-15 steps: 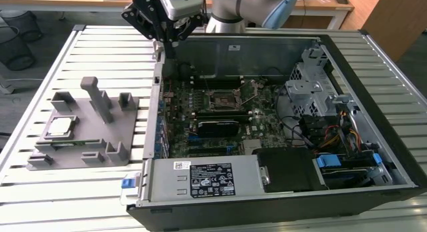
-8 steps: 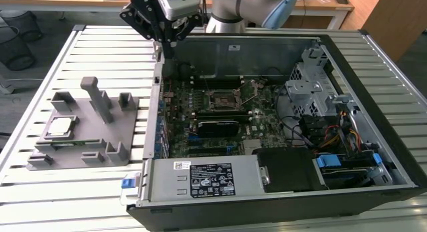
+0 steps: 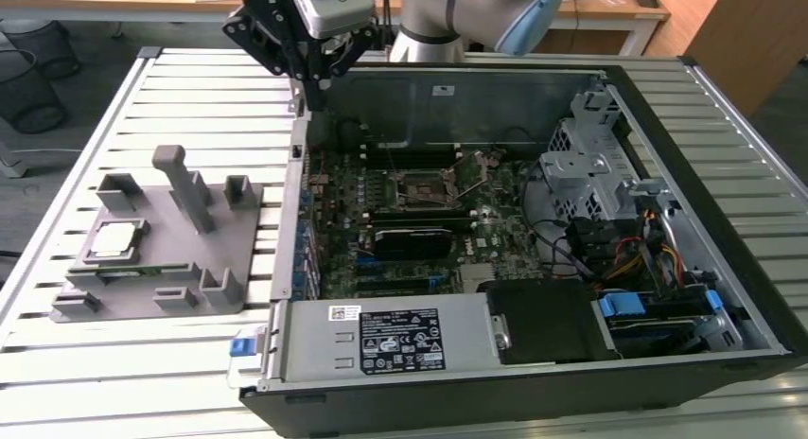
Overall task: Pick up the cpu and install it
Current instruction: 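Reach for the cpu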
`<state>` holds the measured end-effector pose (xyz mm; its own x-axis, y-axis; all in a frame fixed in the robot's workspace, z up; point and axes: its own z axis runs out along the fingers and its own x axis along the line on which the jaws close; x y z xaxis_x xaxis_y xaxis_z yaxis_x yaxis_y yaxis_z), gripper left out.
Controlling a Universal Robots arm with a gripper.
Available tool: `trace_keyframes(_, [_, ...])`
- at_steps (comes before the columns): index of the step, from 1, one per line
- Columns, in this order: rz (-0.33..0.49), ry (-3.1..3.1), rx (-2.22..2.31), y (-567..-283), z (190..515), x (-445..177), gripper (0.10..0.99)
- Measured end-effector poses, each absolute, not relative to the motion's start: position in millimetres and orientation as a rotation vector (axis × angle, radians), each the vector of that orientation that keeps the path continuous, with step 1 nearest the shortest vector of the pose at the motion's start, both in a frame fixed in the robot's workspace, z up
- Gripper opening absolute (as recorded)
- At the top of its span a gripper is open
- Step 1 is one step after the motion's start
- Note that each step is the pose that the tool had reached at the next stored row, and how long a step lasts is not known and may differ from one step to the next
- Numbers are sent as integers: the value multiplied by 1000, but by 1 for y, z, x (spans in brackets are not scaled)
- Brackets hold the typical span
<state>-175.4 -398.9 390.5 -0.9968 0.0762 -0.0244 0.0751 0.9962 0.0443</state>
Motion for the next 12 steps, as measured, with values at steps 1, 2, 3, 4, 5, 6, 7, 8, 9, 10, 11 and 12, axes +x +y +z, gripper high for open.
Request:
trace_keyframes(1, [68, 3112, 118, -399, 391, -176, 106])
trace_keyframes(2, [68, 3112, 118, -399, 390, -176, 106])
trace_keyframes(3, [68, 3112, 118, -399, 390, -177, 106])
trace_keyframes(4, [68, 3113, 118, -399, 390, -177, 106])
trace_keyframes(5, [68, 3112, 118, -399, 390, -177, 106])
trace_keyframes(6, [68, 3113, 118, -399, 390, -178, 106])
trace_keyframes(7, [68, 3112, 118, -399, 390, -178, 106])
trace_keyframes(8, [68, 3113, 118, -399, 390, -179, 106])
trace_keyframes(9, [68, 3113, 118, -399, 390, -179, 106])
trace_keyframes(10, [68, 3113, 118, -399, 390, -179, 106])
trace_keyframes(11, [68, 3113, 118, -399, 390, -180, 106])
trace_keyframes(12, [68, 3112, 118, -399, 390, -180, 106])
